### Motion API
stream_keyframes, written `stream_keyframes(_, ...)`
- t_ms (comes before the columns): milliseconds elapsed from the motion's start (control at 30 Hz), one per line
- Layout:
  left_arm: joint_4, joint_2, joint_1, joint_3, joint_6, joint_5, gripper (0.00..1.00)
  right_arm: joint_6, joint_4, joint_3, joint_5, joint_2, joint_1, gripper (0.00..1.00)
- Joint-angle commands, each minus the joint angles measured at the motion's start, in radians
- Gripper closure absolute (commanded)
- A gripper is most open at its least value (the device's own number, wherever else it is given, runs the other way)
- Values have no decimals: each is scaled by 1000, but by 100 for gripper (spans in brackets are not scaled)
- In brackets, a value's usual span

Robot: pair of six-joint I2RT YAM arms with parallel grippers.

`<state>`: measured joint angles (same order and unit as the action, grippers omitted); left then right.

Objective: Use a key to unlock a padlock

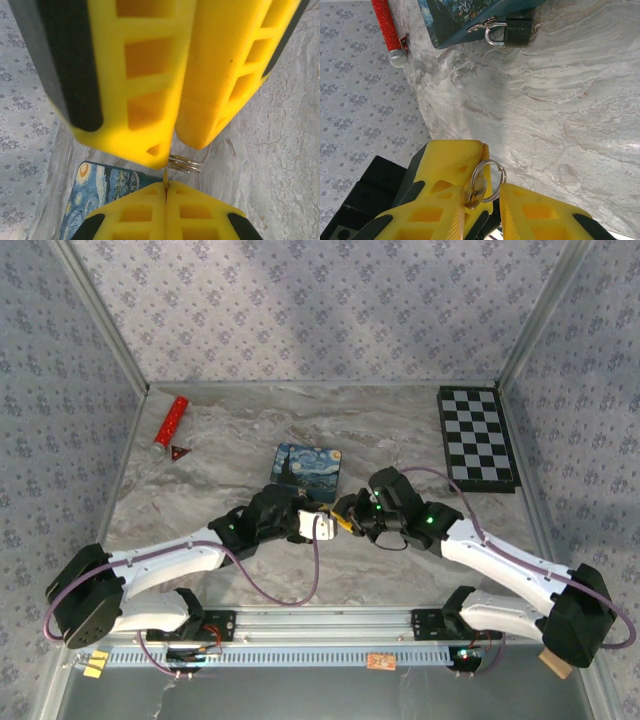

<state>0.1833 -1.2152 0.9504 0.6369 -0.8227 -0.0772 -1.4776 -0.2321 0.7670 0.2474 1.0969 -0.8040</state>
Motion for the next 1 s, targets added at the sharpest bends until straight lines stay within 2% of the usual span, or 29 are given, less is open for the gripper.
stream_keyframes(0,21,3,10,30,-5,-9,100,-16,7,-11,-22,7,-5,75)
stream_keyframes(333,22,2,26,27,-1,-10,100,-17,20,-12,-20,29,-5,80)
stream_keyframes(733,22,2,30,24,0,3,99,6,-23,-9,-59,-3,-2,96)
stream_keyframes(800,25,6,30,21,6,10,91,19,-28,-11,-66,-13,1,100)
stream_keyframes(900,42,42,17,-1,55,1,71,76,-19,-12,-65,-38,12,100)
stream_keyframes(967,6,86,-15,0,131,-49,57,168,-21,2,-63,-55,23,100)
